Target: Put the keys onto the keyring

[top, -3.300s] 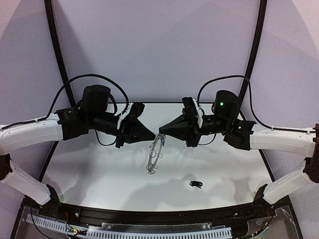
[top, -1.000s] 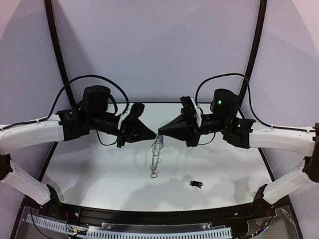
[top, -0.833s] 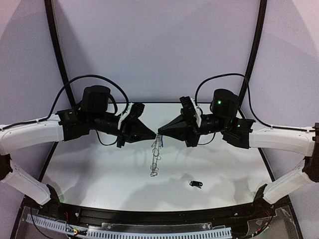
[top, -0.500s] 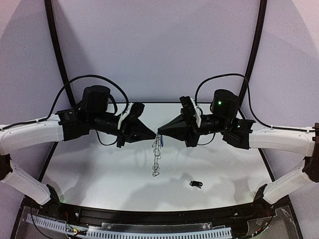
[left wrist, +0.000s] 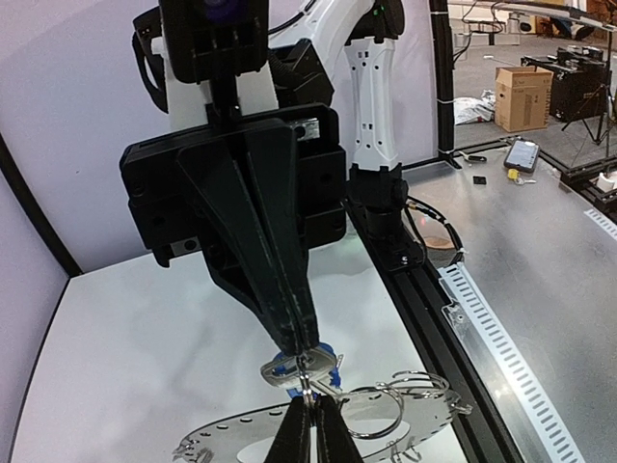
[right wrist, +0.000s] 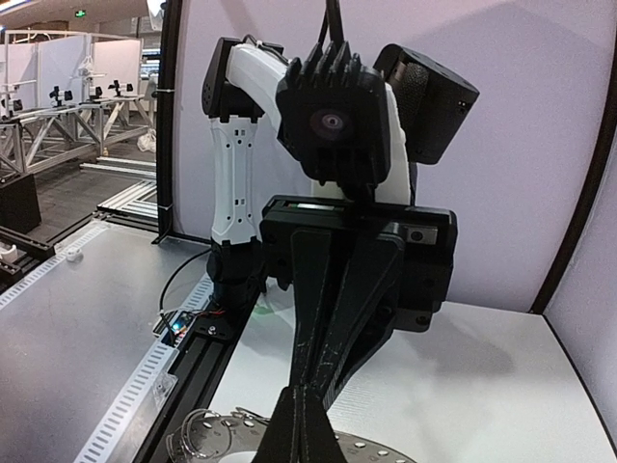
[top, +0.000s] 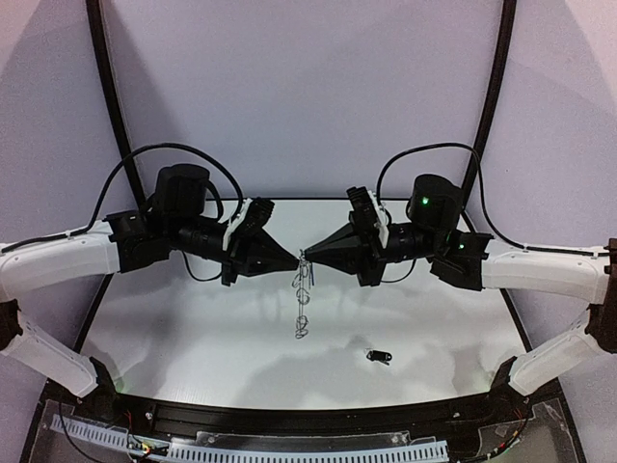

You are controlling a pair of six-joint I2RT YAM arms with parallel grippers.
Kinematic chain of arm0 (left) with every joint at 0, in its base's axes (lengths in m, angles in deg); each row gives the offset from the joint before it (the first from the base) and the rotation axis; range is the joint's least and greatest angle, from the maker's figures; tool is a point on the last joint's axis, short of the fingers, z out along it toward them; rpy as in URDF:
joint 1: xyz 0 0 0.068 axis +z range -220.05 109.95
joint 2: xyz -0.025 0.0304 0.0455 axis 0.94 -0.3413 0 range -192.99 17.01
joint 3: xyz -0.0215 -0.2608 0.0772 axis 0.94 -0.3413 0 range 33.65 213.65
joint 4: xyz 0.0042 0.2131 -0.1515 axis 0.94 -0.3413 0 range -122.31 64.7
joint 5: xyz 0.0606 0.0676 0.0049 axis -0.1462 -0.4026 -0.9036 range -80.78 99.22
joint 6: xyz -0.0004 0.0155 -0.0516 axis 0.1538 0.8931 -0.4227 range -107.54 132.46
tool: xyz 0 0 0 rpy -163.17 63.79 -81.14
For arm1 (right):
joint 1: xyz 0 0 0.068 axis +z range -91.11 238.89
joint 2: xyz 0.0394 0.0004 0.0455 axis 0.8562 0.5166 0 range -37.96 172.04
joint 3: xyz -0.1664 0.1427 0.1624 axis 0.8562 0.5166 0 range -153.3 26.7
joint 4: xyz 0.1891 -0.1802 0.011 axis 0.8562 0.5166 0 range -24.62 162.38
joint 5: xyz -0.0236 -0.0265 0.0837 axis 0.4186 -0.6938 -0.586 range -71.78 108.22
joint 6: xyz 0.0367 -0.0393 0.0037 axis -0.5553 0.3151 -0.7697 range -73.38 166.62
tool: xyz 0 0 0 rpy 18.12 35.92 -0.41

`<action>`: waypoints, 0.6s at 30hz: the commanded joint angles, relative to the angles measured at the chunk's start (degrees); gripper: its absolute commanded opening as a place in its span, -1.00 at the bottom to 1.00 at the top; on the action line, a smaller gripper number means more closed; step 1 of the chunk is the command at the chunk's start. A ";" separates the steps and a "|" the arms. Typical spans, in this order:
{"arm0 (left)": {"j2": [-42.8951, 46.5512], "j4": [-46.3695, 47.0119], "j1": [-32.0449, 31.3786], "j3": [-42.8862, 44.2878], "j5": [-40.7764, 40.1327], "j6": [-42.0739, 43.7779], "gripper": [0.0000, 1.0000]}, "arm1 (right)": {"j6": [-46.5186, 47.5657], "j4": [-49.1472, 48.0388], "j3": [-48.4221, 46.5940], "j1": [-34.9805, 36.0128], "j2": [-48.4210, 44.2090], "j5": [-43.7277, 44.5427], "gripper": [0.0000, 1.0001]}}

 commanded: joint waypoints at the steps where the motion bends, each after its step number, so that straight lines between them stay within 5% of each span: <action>1: 2.12 -1.51 -0.20 -0.16 5.98 1.54 -0.98 | -1.33 -4.81 0.62 0.32 0.45 1.98 -1.00; 18: 1.31 3.41 -0.22 -1.04 7.02 -1.77 -0.98 | -1.46 -3.79 0.76 0.34 -0.77 -4.41 -1.00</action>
